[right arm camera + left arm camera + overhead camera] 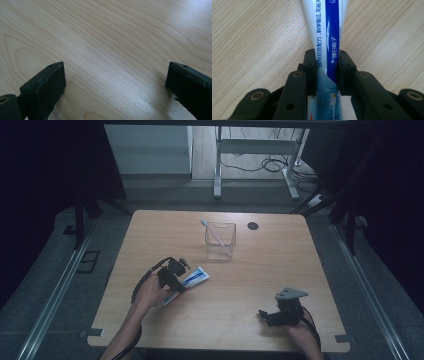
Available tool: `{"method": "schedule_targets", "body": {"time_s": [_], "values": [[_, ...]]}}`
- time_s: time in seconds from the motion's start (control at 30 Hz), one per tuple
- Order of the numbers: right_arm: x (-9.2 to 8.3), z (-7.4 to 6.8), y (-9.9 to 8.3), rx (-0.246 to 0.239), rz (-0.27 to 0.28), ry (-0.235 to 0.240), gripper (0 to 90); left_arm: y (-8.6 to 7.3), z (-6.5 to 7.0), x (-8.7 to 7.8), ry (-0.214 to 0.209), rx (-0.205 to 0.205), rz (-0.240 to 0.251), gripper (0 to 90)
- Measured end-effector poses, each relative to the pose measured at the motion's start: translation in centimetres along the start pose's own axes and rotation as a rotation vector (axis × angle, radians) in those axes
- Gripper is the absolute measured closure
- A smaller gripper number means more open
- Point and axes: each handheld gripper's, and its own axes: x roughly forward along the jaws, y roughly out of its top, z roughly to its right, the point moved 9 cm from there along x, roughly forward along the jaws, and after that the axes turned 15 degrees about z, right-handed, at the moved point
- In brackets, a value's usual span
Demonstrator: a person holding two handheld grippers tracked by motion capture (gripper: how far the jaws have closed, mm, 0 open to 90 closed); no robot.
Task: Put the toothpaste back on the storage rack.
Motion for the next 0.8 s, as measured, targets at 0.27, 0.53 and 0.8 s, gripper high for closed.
{"method": "schedule_targets", "body": {"time_s": [0.27,0.53,0.8], "values": [[0.0,0.0,0.0,0.001,0.0,0.0,2.7,-0.1,0.0,-0.2,-0.004,0.013,0.03,74.8],[0.0,0.0,0.0,0.0,0.001,0.0,2.7,0.8,0.1,-1.1,-0.011,0.02,0.099,75.1],[0.0,0.0,0.0,0.001,0.0,-0.001,2.7,2.0,0.3,-2.3,-0.02,0.019,0.179,75.0]]}}
